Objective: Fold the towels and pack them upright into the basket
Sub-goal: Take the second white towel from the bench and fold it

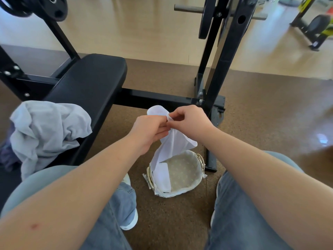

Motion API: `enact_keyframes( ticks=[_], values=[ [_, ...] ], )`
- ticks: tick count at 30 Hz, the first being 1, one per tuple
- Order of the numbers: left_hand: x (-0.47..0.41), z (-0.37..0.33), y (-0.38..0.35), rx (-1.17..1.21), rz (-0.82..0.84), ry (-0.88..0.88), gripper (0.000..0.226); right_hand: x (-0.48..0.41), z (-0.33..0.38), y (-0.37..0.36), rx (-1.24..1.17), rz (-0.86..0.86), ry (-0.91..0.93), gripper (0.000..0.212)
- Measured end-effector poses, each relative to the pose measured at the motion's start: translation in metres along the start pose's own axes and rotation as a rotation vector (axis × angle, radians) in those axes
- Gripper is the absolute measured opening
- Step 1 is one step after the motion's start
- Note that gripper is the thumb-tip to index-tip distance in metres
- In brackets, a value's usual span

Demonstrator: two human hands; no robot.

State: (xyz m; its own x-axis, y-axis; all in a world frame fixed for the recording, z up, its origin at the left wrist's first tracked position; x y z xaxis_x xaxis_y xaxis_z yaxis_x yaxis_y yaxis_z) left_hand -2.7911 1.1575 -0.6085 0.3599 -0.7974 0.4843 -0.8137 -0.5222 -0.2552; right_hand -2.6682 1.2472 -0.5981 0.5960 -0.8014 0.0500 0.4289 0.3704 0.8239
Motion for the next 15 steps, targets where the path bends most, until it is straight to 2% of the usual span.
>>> enact_keyframes(
  ticks=[4,7,9,12,15],
  values=[
    [0.003,0.001,-0.006,-0.14,0.044,0.025,0.029,0.001,0.001,-0.001,0.085,-0.009,0.024,0.017],
    [0.001,0.0,-0.005,-0.241,0.044,0.015,0.029,0.001,-0.001,0.002,0.136,-0.015,0.027,0.012],
    [-0.004,-0.003,0.003,-0.228,-0.021,0.001,0.023,0.0,-0.005,0.006,0.143,-0.026,0.012,0.009],
    [-0.014,-0.01,0.024,-0.298,-0.248,-0.093,0.02,0.0,-0.01,0.011,0.105,-0.036,-0.015,0.01],
    [-0.023,-0.007,0.039,-0.398,-0.257,-0.077,0.039,0.001,-0.011,0.014,0.039,-0.035,-0.013,0.008]
  ],
)
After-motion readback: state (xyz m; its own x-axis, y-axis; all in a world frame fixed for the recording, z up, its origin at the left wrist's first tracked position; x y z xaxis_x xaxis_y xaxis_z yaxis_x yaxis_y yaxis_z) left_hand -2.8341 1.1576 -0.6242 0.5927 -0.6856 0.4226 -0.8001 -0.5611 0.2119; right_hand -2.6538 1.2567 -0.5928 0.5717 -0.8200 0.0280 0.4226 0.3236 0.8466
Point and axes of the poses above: each hand's wrist, its own x-axis away from the middle knuckle, its own y-axis out of the back of the hand, z = x × y, the point moved 3 cm from there along -x, towards the middle knuckle, and after that the axes turned 10 degrees about x, right-handed, at the moved point
